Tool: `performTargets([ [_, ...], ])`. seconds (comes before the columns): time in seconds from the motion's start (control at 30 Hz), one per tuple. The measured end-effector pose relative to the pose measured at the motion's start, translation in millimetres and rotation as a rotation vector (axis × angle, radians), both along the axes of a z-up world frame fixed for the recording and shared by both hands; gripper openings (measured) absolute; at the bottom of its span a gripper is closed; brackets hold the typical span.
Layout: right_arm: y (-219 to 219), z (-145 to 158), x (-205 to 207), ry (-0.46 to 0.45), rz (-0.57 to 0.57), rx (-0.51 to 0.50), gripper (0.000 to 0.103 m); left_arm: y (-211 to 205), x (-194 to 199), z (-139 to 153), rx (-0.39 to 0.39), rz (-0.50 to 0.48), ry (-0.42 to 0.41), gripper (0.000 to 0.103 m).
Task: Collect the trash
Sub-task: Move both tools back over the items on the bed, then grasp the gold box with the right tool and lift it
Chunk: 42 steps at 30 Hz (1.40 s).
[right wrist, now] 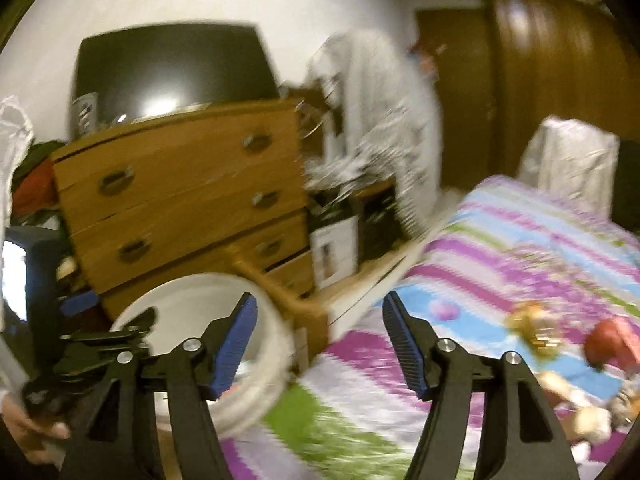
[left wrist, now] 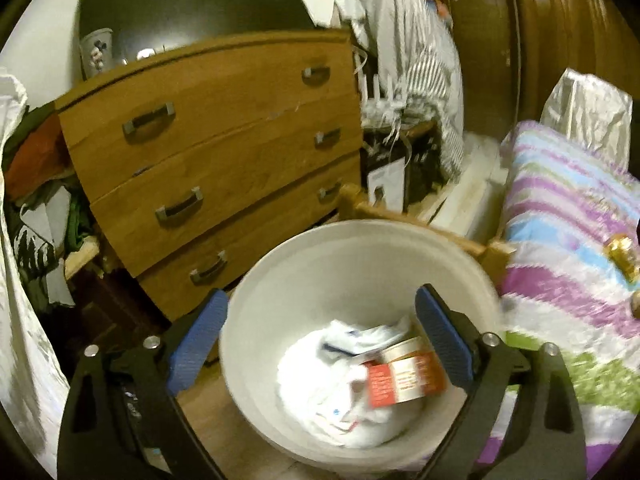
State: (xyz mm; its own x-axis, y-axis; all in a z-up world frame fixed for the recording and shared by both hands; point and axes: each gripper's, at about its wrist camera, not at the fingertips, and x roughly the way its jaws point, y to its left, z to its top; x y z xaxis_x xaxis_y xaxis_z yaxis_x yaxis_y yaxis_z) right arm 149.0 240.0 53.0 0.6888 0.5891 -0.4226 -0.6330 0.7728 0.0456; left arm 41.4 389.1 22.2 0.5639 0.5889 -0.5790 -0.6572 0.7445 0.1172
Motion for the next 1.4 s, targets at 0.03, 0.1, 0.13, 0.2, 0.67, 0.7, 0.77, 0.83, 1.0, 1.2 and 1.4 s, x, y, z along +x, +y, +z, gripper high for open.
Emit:
performTargets([
  [0.03, -17, -1, -5, -0.042, -0.043, 0.010, 0.071, -9, -1, 3, 0.005, -0.006, -0.022, 0.095],
  [0.1, -45, -4, -10, -0.089, -0.099, 0.020, 0.072, -31, -3, 7, 0.014, -0.036, -0.068, 0.097],
  [0.13, -60, -6, -11, -0.105, -0.126, 0.024, 0.072, -42, -2, 8, 0.017, -0.056, -0.085, 0.097],
  [0.2, -98, -11, -13, -0.123, -0.202, 0.038, 0.073, -66, 0, 9, 0.024, -0.110, -0.118, 0.097],
  [0.67, -409, -84, 38, 0.168, -0.787, 0.200, 0.077, -221, 60, -52, 0.005, -0.529, 0.020, 0.097],
  [0.7, -428, -92, 42, 0.199, -0.815, 0.211, 0.077, -229, 65, -57, 0.003, -0.554, 0.031, 0.097],
  [0.77, -459, -109, 53, 0.268, -0.857, 0.249, 0.077, -239, 73, -65, -0.008, -0.591, 0.050, 0.097],
  [0.83, -487, -127, 68, 0.353, -0.881, 0.318, 0.078, -245, 83, -72, -0.025, -0.605, 0.060, 0.097],
  [1.0, -505, -151, 115, 0.499, -0.893, 0.441, 0.079, -248, 112, -84, -0.051, -0.583, 0.077, 0.097],
  [1.2, -482, -170, 185, 0.658, -0.946, 0.471, 0.085, -230, 132, -105, -0.180, -0.568, 0.155, 0.097],
  [1.4, -463, -179, 213, 0.595, -1.040, 0.321, 0.056, -233, 130, -110, -0.163, -0.578, 0.157, 0.097],
])
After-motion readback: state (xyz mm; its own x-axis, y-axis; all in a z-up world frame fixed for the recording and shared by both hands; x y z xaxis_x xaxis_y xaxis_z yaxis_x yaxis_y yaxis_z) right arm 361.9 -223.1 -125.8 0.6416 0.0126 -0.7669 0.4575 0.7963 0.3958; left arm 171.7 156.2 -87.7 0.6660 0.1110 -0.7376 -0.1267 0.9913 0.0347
